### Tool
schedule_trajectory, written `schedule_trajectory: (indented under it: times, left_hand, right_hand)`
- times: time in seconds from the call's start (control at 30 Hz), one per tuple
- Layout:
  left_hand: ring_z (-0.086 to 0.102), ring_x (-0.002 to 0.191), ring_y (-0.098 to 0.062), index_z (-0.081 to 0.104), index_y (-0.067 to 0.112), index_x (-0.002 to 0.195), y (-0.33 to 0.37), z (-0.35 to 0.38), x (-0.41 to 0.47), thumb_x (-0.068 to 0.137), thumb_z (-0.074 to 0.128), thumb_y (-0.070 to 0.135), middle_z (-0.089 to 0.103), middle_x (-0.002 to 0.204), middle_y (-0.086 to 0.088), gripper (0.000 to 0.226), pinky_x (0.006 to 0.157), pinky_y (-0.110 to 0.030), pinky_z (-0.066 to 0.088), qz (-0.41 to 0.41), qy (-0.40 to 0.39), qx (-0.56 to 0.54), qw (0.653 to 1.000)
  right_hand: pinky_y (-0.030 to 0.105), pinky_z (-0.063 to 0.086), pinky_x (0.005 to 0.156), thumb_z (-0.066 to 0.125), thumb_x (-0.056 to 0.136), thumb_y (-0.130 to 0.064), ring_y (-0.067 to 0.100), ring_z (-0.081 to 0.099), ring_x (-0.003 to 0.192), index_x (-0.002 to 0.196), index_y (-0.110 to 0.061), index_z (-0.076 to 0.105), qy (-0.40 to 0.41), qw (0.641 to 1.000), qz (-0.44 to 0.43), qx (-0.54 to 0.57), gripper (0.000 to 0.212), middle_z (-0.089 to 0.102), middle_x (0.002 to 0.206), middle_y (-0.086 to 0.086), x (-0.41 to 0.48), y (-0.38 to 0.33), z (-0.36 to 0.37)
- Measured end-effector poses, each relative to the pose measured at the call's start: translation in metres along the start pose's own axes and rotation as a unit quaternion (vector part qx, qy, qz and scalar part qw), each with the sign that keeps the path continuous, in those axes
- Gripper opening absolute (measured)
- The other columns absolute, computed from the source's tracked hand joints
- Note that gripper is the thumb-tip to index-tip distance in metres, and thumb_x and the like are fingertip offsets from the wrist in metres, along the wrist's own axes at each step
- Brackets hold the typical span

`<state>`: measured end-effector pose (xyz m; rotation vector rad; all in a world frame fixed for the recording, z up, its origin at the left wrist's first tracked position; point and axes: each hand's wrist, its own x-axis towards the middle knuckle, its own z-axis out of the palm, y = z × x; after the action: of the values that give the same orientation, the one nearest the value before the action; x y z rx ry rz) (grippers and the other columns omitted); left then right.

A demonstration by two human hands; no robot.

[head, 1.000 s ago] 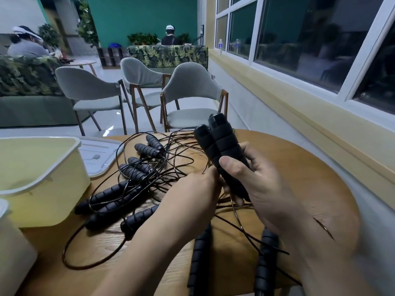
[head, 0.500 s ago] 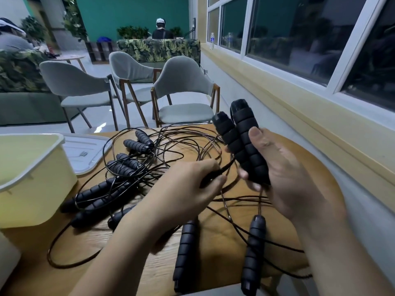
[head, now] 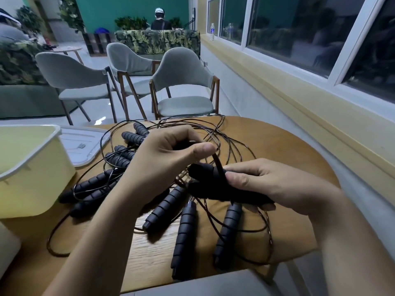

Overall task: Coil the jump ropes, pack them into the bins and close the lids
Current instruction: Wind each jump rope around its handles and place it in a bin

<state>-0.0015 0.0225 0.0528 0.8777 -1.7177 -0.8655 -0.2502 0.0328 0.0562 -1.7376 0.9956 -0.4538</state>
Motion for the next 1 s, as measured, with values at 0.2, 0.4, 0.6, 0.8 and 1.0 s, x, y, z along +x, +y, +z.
schedule_trajectory:
  times: [0.2, 0.4, 0.6, 0.8, 1.0]
  left_hand:
    - [0.058, 0.074, -0.011, 0.078, 0.011, 0.087, -0.012, -0.002, 0.001, 0.091, 0.082, 0.035, 0.067, 0.079, -0.012, 0.025, 0.068, -0.020, 0.045, -0.012, -0.008, -0.023, 1.000]
    - [0.063, 0.073, -0.012, 0.071, 0.000, 0.088, -0.016, 0.005, -0.003, 0.101, 0.066, 0.017, 0.068, 0.079, -0.014, 0.022, 0.066, -0.019, 0.049, -0.026, -0.058, -0.026, 0.998]
    - [0.038, 0.051, -0.004, 0.058, 0.032, 0.066, -0.018, 0.027, -0.001, 0.111, 0.044, 0.033, 0.047, 0.056, 0.011, 0.047, 0.052, -0.026, 0.030, -0.056, -0.031, 0.062, 0.996]
    - [0.043, 0.056, -0.003, 0.065, 0.035, 0.091, -0.015, 0.039, -0.001, 0.114, 0.040, 0.040, 0.048, 0.061, 0.015, 0.034, 0.055, -0.027, 0.034, -0.006, -0.052, 0.149, 0.987]
    - [0.058, 0.066, -0.006, 0.069, 0.026, 0.105, -0.022, 0.042, 0.004, 0.111, 0.050, 0.040, 0.061, 0.069, 0.010, 0.024, 0.063, -0.036, 0.046, -0.051, -0.025, 0.212, 0.976]
  right_hand:
    - [0.032, 0.033, 0.049, 0.053, 0.104, -0.047, 0.018, 0.055, 0.061, 0.121, -0.027, 0.075, -0.097, 0.992, -0.047, 0.063, 0.034, 0.067, 0.077, -0.009, -0.007, -0.004, -0.004]
    - [0.025, 0.034, 0.039, 0.069, 0.095, -0.064, 0.026, 0.055, 0.056, 0.128, 0.004, 0.060, -0.099, 0.979, -0.126, 0.127, 0.075, 0.066, 0.097, 0.033, -0.002, -0.004, -0.004]
    - [0.023, 0.031, 0.041, 0.051, 0.106, -0.044, 0.020, 0.053, 0.054, 0.135, 0.009, 0.049, 0.009, 0.956, -0.211, 0.203, 0.061, 0.069, 0.113, 0.035, -0.001, -0.007, -0.004]
    - [0.030, 0.030, 0.044, 0.045, 0.106, -0.042, 0.025, 0.050, 0.058, 0.128, 0.010, 0.054, 0.152, 0.944, -0.211, 0.204, 0.057, 0.068, 0.109, 0.035, 0.000, -0.010, -0.003]
    - [0.039, 0.032, 0.048, 0.057, 0.103, -0.034, 0.031, 0.053, 0.062, 0.125, -0.009, 0.050, 0.275, 0.914, -0.209, 0.213, 0.034, 0.069, 0.106, 0.037, 0.007, -0.011, 0.003]
